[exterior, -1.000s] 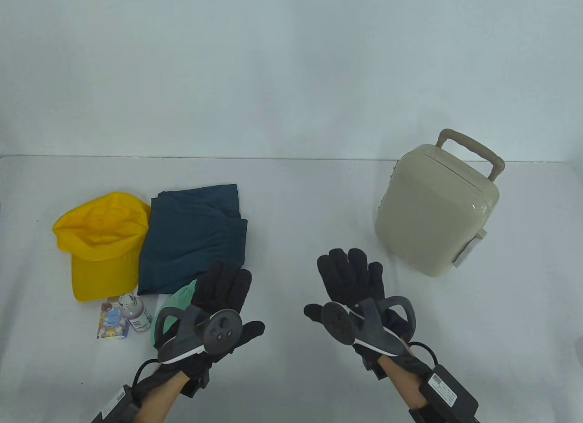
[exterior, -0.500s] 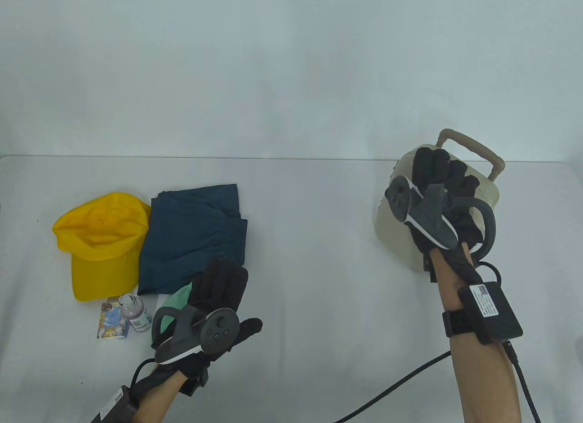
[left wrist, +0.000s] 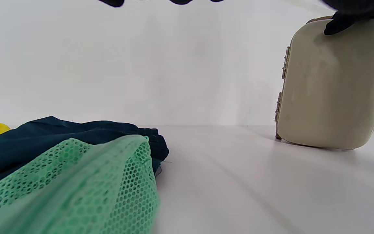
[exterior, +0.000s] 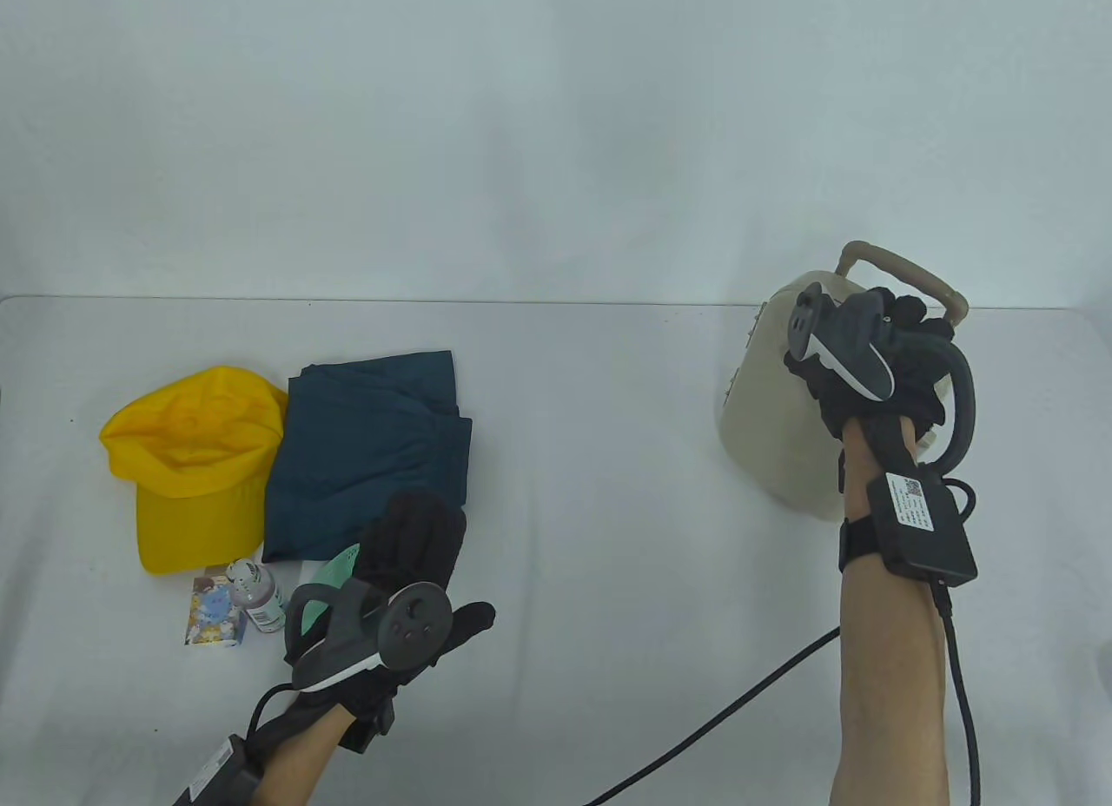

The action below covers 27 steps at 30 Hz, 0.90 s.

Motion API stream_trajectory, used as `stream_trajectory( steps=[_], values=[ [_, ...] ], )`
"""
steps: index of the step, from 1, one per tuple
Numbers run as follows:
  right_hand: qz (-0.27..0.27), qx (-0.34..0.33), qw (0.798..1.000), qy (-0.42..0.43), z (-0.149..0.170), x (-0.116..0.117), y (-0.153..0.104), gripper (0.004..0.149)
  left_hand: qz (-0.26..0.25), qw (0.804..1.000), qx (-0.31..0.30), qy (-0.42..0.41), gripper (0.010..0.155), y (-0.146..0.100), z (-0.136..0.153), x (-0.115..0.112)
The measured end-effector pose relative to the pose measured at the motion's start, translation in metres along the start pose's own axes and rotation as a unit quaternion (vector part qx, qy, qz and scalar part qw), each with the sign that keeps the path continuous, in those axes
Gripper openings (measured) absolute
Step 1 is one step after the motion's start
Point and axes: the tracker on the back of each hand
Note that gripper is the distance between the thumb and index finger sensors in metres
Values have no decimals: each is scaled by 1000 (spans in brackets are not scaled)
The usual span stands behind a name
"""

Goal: Pack suitcase

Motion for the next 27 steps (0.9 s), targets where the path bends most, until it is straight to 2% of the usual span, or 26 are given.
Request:
stream_trajectory(
  steps=[8,13,16,21,27],
  values=[
    [-5,-9,999,30,10,-1,3,105,1,1000,0,-2,94,0,1,0],
    [-13,-35,999,18,10,-1,0,104,5,1000,1,0,94,2,2,0],
    [-18,-58,997,42,10,-3,-1,103,5,1000,8,-2,94,2,5,0],
    [-19,-104,994,41,-3,-7,-8,102,4,1000,18,-5,94,2,9,1],
    [-9,-171,984,44,-27,-11,-29,102,6,1000,22,-5,94,2,10,1]
  ],
)
Point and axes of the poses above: the tracker on the back of each hand, its own z axis roughly to the little-finger side, its own y axis roughly from the wrist to the fingertips, x = y × z, and after that the axes turned 9 degrees about y, right-handed
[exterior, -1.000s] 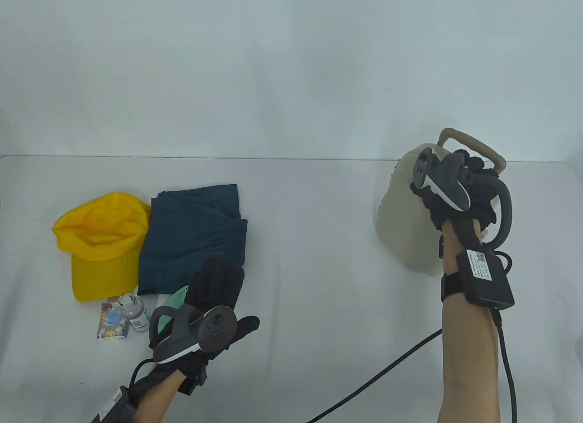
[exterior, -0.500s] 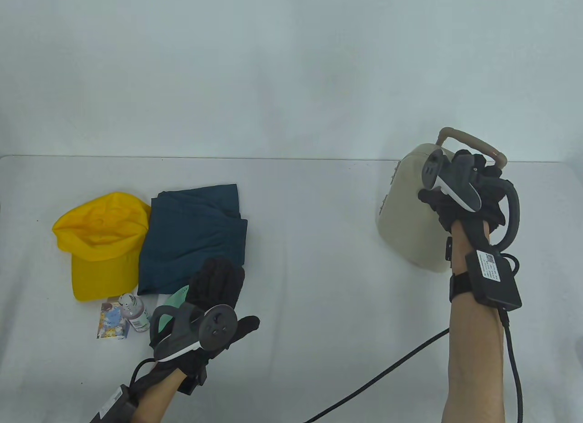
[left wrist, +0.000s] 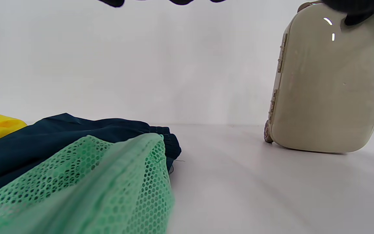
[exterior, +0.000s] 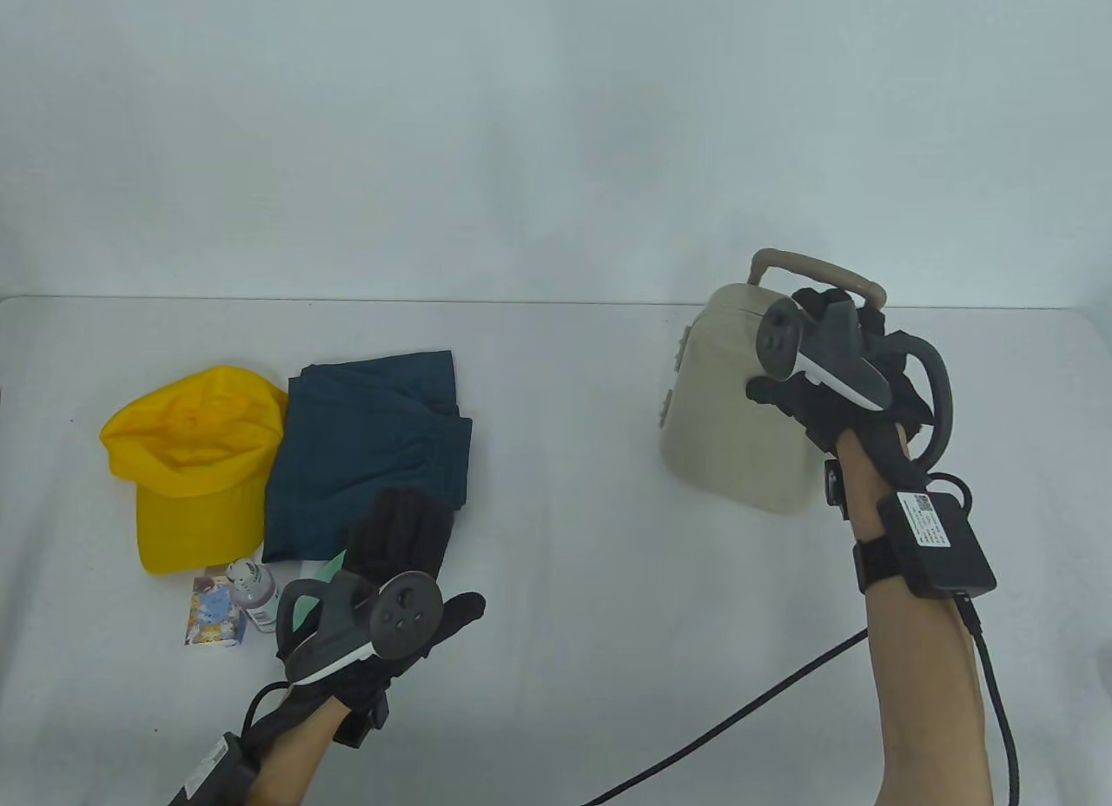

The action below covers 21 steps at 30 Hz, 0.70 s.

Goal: Pack suitcase

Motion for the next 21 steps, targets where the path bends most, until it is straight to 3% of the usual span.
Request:
stream_trajectory(
  steps=[21],
  values=[
    [15,-183,983,9,-89,-4,-49,104,1,1000,15,-15,94,4,8,3]
  ],
)
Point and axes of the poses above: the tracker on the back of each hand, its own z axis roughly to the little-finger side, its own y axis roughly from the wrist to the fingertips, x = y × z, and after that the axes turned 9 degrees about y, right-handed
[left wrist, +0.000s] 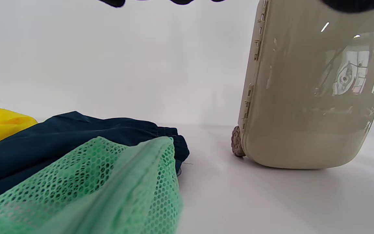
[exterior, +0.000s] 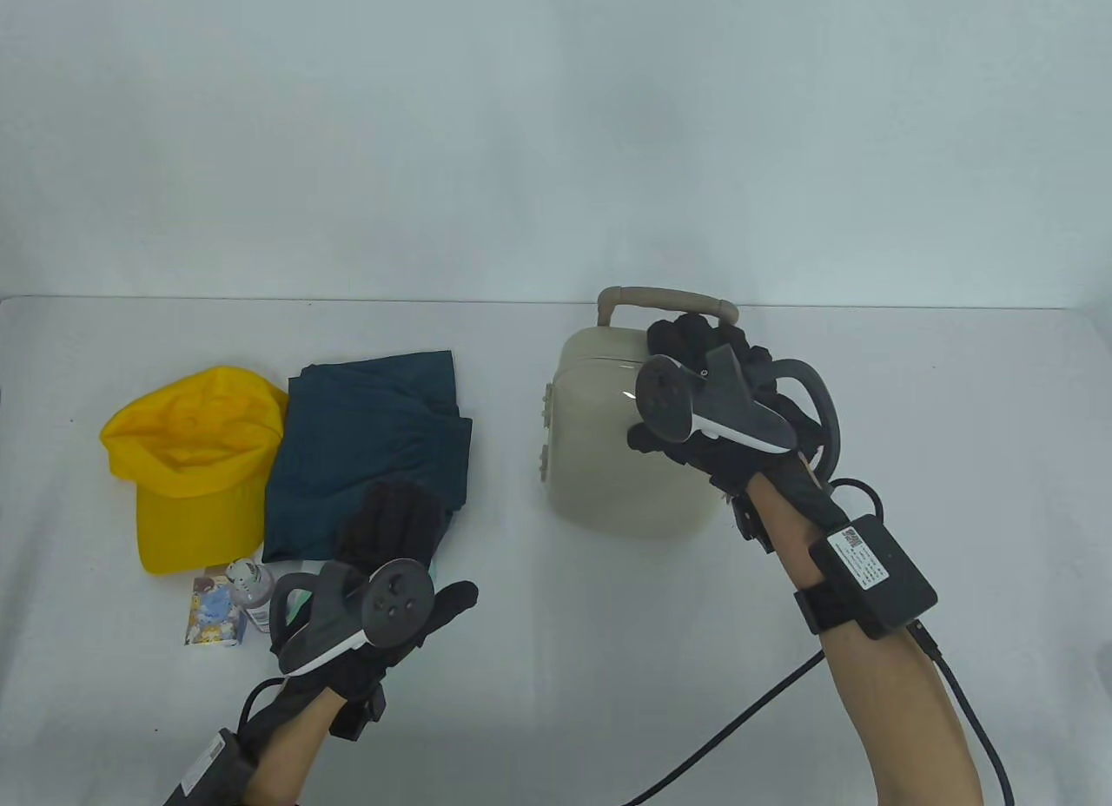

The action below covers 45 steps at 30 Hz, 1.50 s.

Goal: Pack suitcase

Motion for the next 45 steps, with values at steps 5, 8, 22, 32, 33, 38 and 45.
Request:
stream_trajectory(
  steps=[5,8,22,32,33,38,45],
  values=[
    [-17,-21,999,-19,-18,-2,-4,105,-8,999,-16,-33,94,3,-10,11],
    [-23,-13,997,-71,-25,0,-6,107,14,998,-23,-51,94,10,-17,16],
    [-36,38,988,-143,-26,4,-7,104,110,953,93,-268,109,90,-34,-8],
    [-44,30,989,-138,-22,6,-4,110,166,907,101,-374,122,122,-35,-66],
    [-44,28,990,-134,-21,6,-4,111,160,904,101,-382,123,125,-38,-72],
    [-45,27,994,-99,-13,7,-4,111,157,892,96,-414,121,135,-53,-92],
    [18,37,994,-97,-8,10,-10,108,120,902,126,-396,116,135,-50,-88]
  ],
)
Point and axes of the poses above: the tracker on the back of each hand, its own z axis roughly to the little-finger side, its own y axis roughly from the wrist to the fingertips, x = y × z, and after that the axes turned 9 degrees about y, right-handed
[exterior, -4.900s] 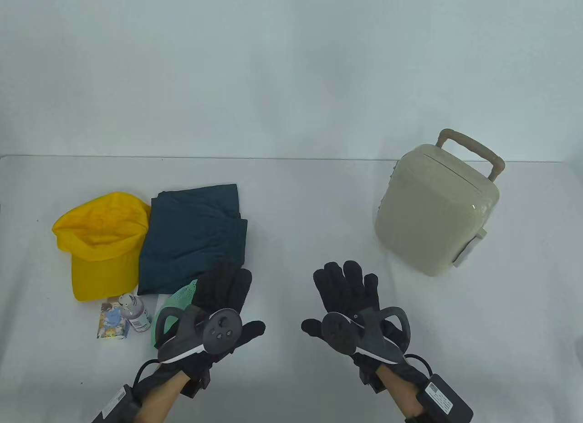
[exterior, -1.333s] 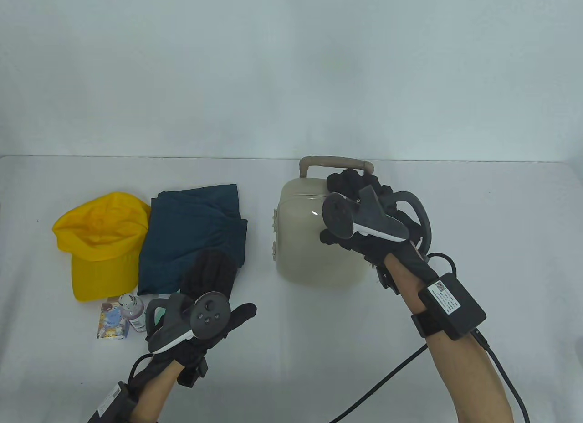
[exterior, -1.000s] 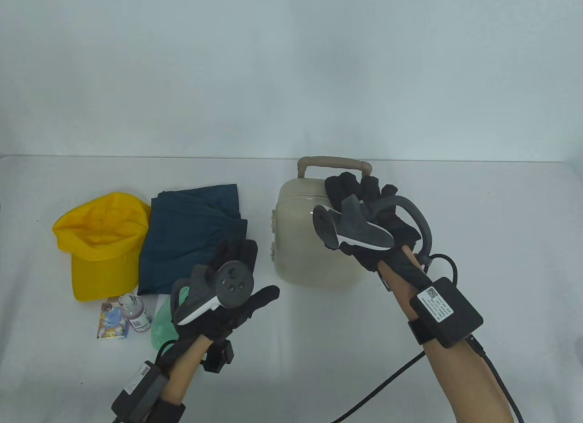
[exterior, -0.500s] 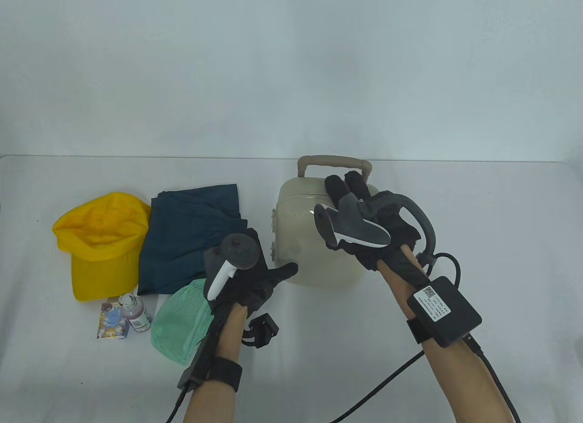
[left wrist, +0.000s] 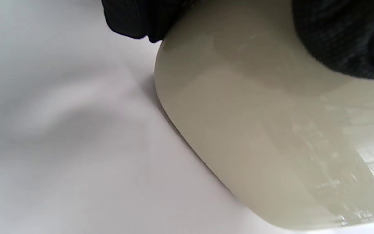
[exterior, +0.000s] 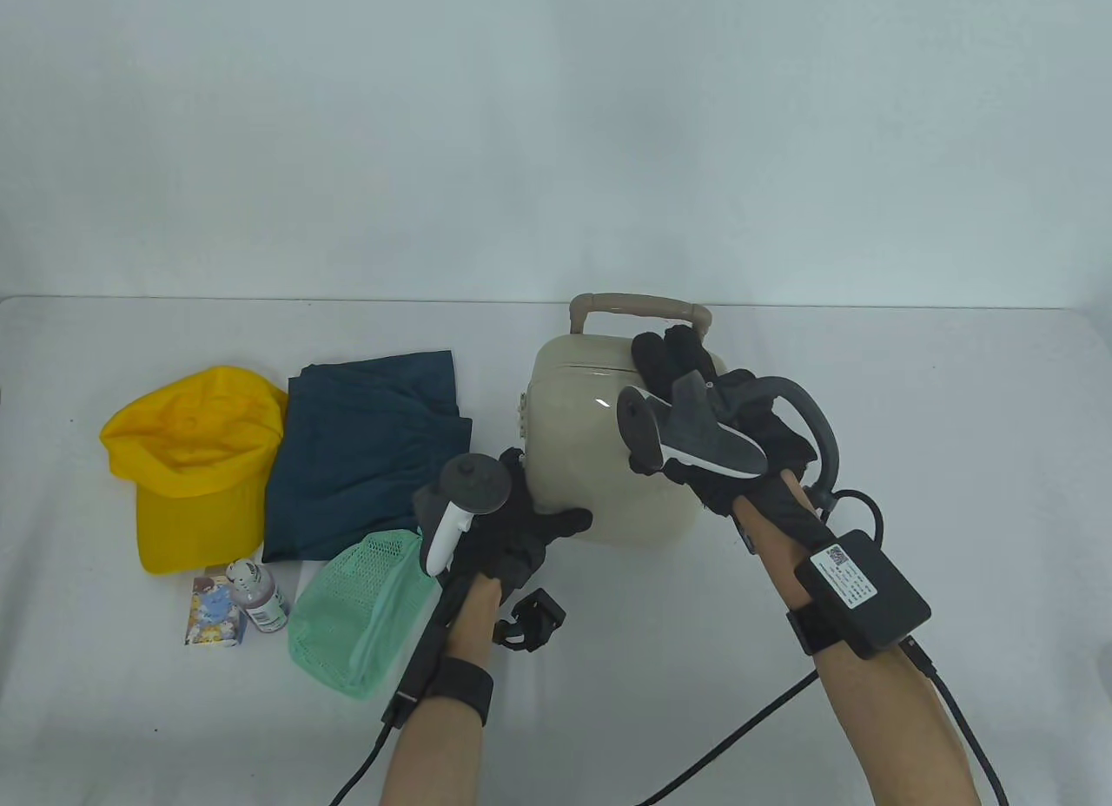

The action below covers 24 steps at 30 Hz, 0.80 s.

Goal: Pack suitcase

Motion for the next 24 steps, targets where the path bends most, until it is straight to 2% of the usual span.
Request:
stream_trajectory(
  steps=[3,6,9,12,16,18,24],
  values=[
    [19,16,999,34,12,1,-4,107,-11,1000,-10,5,114,-4,-6,10],
    [33,35,995,86,31,-3,-11,105,-32,999,-29,12,113,-15,-19,29],
    [47,56,985,156,54,-7,-23,104,-62,996,-58,38,113,-30,-39,57],
    [54,79,966,240,76,1,-39,103,-96,989,-86,74,113,-47,-63,83],
    [52,109,928,353,96,32,-60,103,-126,977,-116,131,109,-63,-94,105],
    [39,123,901,414,100,58,-70,103,-131,968,-130,173,107,-67,-112,111],
    [-41,136,830,539,92,132,-83,105,-99,942,-114,299,102,-53,-145,105]
  ],
)
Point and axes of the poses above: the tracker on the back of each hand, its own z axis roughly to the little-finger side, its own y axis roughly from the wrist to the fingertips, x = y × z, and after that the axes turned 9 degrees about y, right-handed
